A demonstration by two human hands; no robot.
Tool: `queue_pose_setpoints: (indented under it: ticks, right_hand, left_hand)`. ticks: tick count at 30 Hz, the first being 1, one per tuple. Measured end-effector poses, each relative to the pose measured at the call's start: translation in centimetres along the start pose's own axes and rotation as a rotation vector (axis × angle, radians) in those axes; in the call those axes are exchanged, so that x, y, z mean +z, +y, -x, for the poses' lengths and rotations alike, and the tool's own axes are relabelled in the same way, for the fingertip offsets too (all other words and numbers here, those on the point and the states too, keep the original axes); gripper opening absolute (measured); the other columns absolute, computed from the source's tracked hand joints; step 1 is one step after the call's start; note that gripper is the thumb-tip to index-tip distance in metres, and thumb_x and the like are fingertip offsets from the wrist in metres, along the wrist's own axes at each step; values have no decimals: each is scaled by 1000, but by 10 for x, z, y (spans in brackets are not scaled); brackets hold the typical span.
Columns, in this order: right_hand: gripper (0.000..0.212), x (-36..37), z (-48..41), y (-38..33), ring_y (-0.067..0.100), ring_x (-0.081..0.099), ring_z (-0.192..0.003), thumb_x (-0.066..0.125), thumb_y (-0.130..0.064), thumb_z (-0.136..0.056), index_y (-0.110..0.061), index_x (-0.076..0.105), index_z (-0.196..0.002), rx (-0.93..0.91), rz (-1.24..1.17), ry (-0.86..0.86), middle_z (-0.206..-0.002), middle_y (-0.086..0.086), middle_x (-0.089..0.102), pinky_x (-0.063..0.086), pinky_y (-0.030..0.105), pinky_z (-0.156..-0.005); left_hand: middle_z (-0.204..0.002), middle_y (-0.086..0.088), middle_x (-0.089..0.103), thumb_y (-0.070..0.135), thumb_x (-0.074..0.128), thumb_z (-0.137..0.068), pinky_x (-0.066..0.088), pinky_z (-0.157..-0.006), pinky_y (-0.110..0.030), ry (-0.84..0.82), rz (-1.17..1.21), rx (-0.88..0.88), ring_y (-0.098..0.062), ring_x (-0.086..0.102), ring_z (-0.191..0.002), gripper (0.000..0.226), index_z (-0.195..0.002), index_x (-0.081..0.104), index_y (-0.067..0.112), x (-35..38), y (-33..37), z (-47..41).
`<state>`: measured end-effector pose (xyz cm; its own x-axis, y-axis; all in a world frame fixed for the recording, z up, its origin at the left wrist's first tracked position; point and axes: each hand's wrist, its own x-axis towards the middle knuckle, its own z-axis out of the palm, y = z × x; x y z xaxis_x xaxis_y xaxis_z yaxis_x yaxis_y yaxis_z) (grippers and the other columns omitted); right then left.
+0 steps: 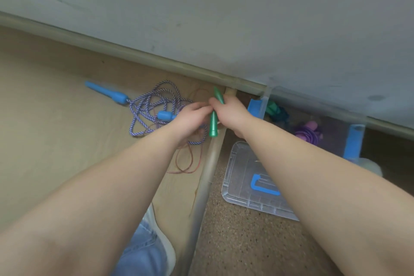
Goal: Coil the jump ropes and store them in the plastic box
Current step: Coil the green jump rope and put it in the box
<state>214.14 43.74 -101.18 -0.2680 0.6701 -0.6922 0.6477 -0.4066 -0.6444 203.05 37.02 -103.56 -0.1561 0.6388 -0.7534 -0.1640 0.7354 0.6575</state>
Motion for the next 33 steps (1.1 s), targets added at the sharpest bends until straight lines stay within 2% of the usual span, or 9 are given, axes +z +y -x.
queue_pose_setpoints:
  ticks: [3, 6, 12, 15, 20, 22, 25, 29, 33]
  right_hand:
    - [13, -15, 36, -7, 32, 74, -76, 50, -30, -105, -20, 57, -102, 96, -240, -184, -98, 15, 72, 61, 41, -69]
    - [19, -33, 69, -12, 24, 71, -67, 50, -25, -105, -12, 60, -114, 95, -276, -272, -93, 14, 70, 60, 40, -70]
    - [14, -56, 130, -15, 26, 65, -78, 48, -24, -106, -17, 58, -113, 97, -352, -360, -85, 9, 62, 60, 46, -73]
    - [13, -66, 161, -15, 23, 63, -75, 49, -24, -106, -16, 57, -111, 93, -360, -384, -84, 7, 58, 59, 39, -66]
    - [15, -88, 219, -24, 15, 52, -58, 43, -16, -107, -9, 56, -110, 8, -314, -368, -81, 8, 62, 41, 23, -49]
    - [13, -100, 240, -30, 14, 50, -56, 43, -16, -107, -10, 55, -109, -21, -289, -362, -75, 5, 59, 36, 23, -48]
    - [14, -119, 274, -40, 17, 49, -59, 43, -15, -107, -10, 54, -111, -66, -274, -360, -73, 6, 54, 39, 27, -52]
    - [13, -140, 324, -53, 18, 47, -59, 40, -14, -108, -10, 52, -112, -141, -321, -376, -76, 7, 50, 44, 27, -48]
    - [10, -158, 358, -57, 12, 37, -52, 41, -12, -107, -13, 51, -106, -244, -311, -256, -76, 5, 46, 36, 27, -51]
  left_hand:
    - [-93, -1, 70, 29, 58, -95, 42, -75, -33, -90, 143, -58, -19, 57, -85, 18, -109, 69, 24, 2, 9, 26]
    - [-75, 10, 70, 28, 59, -98, 40, -70, -29, -90, 267, -48, -9, 60, -74, 13, -99, 70, 21, 8, 25, 52]
    - [-71, 3, 69, 21, 63, -97, 38, -48, -18, 30, 264, 96, -5, 59, -57, 10, -95, 71, 16, 24, 49, 99]
    - [-69, 4, 72, 23, 65, -96, 37, -49, -19, 36, 286, 111, -6, 60, -56, 11, -89, 71, 17, 31, 61, 129]
    - [-80, -8, 67, 34, 61, -96, 48, -57, -23, 48, -10, 212, -17, 62, -66, 24, -86, 71, 15, 43, 82, 178]
    - [-80, -7, 64, 44, 60, -93, 52, -67, -27, 177, -257, 282, -23, 60, -69, 32, -79, 66, 16, 44, 95, 195]
    - [-96, 2, 62, 48, 54, -94, 38, -80, -28, 425, -520, 453, -21, 55, -92, 30, -100, 58, 19, 45, 119, 230]
    - [-98, 10, 68, 48, 44, -92, 42, -88, -29, 118, -531, 656, -16, 60, -100, 29, -96, 67, 31, 64, 144, 267]
    - [-63, 4, 58, 31, 38, -107, 53, -68, -29, -152, -111, 632, -11, 55, -59, 37, -88, 67, 18, 89, 149, 298]
